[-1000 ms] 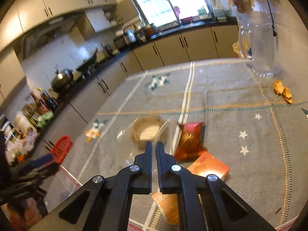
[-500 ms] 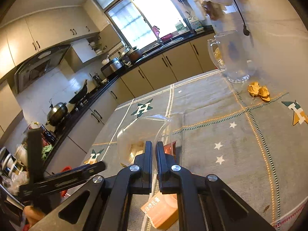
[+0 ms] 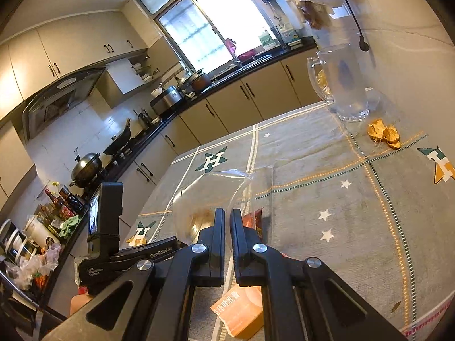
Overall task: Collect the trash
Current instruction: 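Grasp the clear plastic cup with right tool while left tool grasps yellow square box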
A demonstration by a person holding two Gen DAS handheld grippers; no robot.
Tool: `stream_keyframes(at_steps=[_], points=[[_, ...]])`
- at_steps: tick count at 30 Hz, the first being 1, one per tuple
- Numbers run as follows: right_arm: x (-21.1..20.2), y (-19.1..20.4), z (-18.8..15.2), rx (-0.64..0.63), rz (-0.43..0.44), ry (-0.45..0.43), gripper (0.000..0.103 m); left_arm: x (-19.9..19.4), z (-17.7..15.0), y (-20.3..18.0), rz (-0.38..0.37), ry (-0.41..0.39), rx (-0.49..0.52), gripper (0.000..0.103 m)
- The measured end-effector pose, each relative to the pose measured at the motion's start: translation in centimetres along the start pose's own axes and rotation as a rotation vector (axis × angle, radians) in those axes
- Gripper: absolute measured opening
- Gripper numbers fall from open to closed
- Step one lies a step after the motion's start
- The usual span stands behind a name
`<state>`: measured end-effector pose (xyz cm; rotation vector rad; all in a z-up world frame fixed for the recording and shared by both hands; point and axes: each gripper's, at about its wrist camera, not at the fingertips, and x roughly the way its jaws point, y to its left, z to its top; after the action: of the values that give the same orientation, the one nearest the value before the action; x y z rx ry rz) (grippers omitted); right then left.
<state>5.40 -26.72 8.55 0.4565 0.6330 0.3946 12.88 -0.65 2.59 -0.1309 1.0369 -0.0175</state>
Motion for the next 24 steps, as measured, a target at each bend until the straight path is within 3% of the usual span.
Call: stream_keyframes(at_steps=[4,16,24], points=[[0.1,0.1,0.0,-0.005,-0.005,0.001,0.005,-0.9,-0.8,0.2,0.031,-0.022,0.035,0.005],[0.8,1.6,-0.9,-0.079,-0.012,0.021,0.005,-5.2,-5.9,3.2,0.027,-0.096,0.030,0.005],[1.8,3.0,-2.0,-0.139,0.041,0.060,0.005,-7.2,-8.1,4.5,0.060,-0.167,0.012,0.005]])
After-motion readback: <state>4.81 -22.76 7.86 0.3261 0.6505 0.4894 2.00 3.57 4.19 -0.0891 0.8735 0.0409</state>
